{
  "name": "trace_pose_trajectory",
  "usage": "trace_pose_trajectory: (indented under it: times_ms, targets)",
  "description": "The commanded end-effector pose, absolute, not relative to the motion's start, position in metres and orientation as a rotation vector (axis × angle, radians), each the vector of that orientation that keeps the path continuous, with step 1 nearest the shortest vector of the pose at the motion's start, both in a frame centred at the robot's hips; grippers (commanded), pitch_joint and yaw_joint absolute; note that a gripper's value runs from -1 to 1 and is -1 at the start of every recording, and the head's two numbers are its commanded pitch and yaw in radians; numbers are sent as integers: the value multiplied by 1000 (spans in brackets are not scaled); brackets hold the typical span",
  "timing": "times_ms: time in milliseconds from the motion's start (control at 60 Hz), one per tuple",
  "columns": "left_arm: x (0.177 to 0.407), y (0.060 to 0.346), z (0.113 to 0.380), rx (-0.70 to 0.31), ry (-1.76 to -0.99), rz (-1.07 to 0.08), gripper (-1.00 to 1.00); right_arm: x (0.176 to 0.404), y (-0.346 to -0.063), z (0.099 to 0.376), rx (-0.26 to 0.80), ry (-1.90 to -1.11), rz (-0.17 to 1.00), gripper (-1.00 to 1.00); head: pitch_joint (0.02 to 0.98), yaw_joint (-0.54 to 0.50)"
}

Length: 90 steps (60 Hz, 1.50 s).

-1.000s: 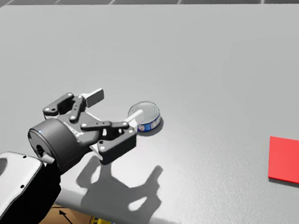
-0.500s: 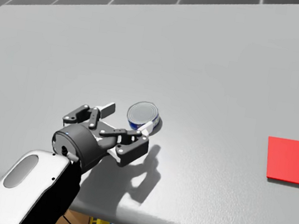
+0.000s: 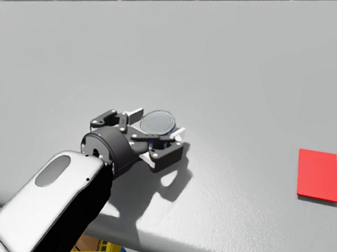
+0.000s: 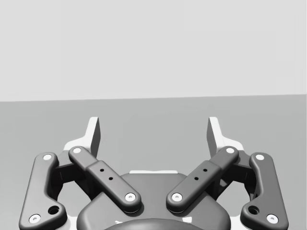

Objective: Look at the card. If it is red, pick the object on the left. If it is green, pick the object on the right.

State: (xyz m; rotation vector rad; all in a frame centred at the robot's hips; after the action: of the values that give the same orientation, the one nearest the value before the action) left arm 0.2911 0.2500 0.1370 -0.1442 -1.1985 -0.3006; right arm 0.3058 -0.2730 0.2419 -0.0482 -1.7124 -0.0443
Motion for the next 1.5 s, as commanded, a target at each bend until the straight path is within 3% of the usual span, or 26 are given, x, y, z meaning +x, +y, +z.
trace_pose_trajectory:
  times_ms: [17,167,183,217,233,317,567,833,1050,1183,1500]
  targets:
    - [300,250,131,-137,-1181,-291,-1000,306,-273,242,-46,-1714,-44,-1000,845,333]
    - [300,252,126,-136,-1165,-297,-1000,305,-274,242,-46,-1714,-46,-1000,843,333]
    - [300,252,126,-135,-1165,-298,-684,306,-274,242,-46,-1714,-46,-1000,843,333]
    - [300,252,125,-132,-1165,-299,-249,306,-274,242,-46,-1714,-45,-1000,843,333]
    - [300,252,125,-133,-1164,-300,694,306,-274,243,-46,-1715,-46,-1000,842,333]
    - [299,252,123,-136,-1159,-305,960,305,-274,243,-46,-1716,-47,-1000,839,333]
    - [297,252,123,-142,-1154,-312,1000,305,-274,244,-47,-1718,-48,-1000,789,338]
    - [295,250,121,-140,-1150,-330,993,305,-275,244,-49,-1718,-48,-1000,549,369]
    - [293,247,124,-148,-1163,-343,1000,305,-275,244,-48,-1718,-49,-1000,457,372]
    - [287,239,150,-180,-1231,-351,1000,305,-276,245,-44,-1716,-53,-1000,451,378]
    - [284,231,247,-156,-1427,-415,1000,307,-276,244,-44,-1713,-54,-1000,444,386]
